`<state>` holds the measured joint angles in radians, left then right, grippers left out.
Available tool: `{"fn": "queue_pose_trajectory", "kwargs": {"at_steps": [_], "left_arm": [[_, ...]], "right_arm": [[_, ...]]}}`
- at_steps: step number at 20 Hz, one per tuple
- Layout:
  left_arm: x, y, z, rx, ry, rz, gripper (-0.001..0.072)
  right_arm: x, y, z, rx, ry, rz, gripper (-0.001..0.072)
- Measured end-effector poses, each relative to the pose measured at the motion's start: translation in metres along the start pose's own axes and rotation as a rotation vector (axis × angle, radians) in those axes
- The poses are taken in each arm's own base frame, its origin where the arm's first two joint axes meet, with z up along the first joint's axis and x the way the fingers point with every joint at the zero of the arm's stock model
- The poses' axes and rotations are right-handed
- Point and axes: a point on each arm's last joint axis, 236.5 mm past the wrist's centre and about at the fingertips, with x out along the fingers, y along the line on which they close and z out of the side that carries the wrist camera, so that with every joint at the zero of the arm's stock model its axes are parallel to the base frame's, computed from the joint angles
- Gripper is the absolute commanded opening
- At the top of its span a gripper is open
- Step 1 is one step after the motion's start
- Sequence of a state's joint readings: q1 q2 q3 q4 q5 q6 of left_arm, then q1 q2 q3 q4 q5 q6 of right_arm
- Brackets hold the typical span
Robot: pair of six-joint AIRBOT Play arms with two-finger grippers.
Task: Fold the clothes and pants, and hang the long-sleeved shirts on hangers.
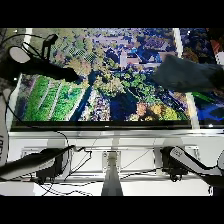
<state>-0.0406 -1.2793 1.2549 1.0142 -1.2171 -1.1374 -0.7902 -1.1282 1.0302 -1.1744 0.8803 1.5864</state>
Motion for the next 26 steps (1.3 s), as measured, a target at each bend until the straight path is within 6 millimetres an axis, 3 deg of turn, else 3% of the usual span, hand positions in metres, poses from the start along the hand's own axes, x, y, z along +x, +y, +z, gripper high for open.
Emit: {"fn": "queue_pose_trajectory", "kwargs": {"at_steps": [2, 5, 6, 7, 8, 12, 15, 18, 20, 21, 23, 26], "left_arm": [[-0.011, -0.009, 0.006, 0.008, -0.035, -0.011, 0.0594], [-0.017, -0.019, 0.012, 0.005, -0.065, -0.038, 0.0594], [-0.019, -0.022, 0.013, 0.001, -0.073, -0.050, 0.0594], [-0.019, -0.025, 0.014, -0.001, -0.078, -0.058, 0.0594], [-0.020, -0.026, 0.015, -0.002, -0.082, -0.064, 0.0595], [-0.021, -0.030, 0.017, -0.006, -0.091, -0.077, 0.0594], [-0.022, -0.031, 0.017, -0.007, -0.093, -0.080, 0.0594], [-0.022, -0.031, 0.017, -0.008, -0.093, -0.082, 0.0594], [-0.022, -0.031, 0.017, -0.009, -0.094, -0.082, 0.0594], [-0.022, -0.031, 0.017, -0.009, -0.094, -0.082, 0.0595], [-0.022, -0.031, 0.018, -0.008, -0.094, -0.083, 0.0594], [-0.022, -0.031, 0.018, -0.008, -0.094, -0.083, 0.0594]], "right_arm": [[-0.023, -0.070, 0.008, 0.191, -0.024, -0.150, 0.0041], [-0.052, -0.148, -0.007, 0.455, -0.019, -0.326, 0.0060], [-0.059, -0.164, -0.014, 0.516, -0.016, -0.365, 0.0254], [-0.064, -0.177, -0.019, 0.568, -0.019, -0.393, 0.0540], [-0.068, -0.185, -0.023, 0.605, -0.021, -0.415, 0.0701], [-0.072, -0.195, -0.029, 0.634, -0.015, -0.449, 0.0683], [-0.068, -0.186, -0.027, 0.587, -0.005, -0.446, 0.0666], [-0.062, -0.156, -0.020, 0.474, 0.005, -0.407, 0.0382], [-0.056, -0.124, -0.016, 0.373, 0.007, -0.363, 0.0077], [-0.052, -0.102, -0.014, 0.304, 0.007, -0.329, 0.0042], [-0.045, -0.048, -0.016, 0.128, 0.011, -0.234, 0.0042], [-0.038, 0.049, -0.041, -0.206, 0.038, -0.049, 0.0042]]}}
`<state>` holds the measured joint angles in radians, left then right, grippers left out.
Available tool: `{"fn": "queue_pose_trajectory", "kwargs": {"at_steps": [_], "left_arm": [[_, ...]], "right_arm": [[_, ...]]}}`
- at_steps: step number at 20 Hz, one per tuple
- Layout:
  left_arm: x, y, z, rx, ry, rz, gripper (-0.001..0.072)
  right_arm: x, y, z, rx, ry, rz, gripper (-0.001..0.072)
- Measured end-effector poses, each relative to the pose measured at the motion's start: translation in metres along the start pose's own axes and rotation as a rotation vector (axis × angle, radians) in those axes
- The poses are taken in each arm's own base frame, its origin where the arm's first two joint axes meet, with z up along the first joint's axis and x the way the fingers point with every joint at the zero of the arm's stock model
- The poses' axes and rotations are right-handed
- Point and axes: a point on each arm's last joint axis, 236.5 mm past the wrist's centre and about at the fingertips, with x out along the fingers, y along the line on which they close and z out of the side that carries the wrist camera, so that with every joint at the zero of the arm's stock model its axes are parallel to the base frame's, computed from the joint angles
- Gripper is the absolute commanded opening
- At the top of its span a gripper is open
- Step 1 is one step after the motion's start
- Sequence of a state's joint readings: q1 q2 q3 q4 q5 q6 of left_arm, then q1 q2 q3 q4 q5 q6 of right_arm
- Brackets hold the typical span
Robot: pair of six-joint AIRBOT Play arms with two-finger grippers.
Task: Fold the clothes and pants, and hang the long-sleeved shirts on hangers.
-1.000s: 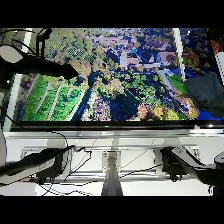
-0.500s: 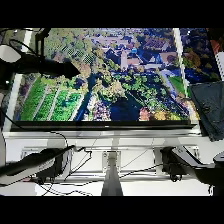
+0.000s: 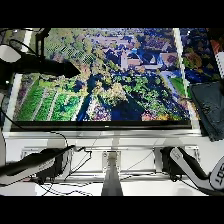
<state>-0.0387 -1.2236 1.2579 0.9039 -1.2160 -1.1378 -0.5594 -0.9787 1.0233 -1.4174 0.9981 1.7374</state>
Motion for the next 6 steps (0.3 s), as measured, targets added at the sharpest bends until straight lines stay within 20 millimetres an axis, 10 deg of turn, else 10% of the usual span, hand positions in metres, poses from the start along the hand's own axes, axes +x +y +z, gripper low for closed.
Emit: {"fn": "queue_pose_trajectory", "kwargs": {"at_steps": [6], "left_arm": [[0.000, 0.000, 0.000, 0.000, 0.000, 0.000, 0.0594]], "right_arm": [[-0.018, 0.153, -0.065, -0.717, -0.011, 0.275, 0.0042]]}}
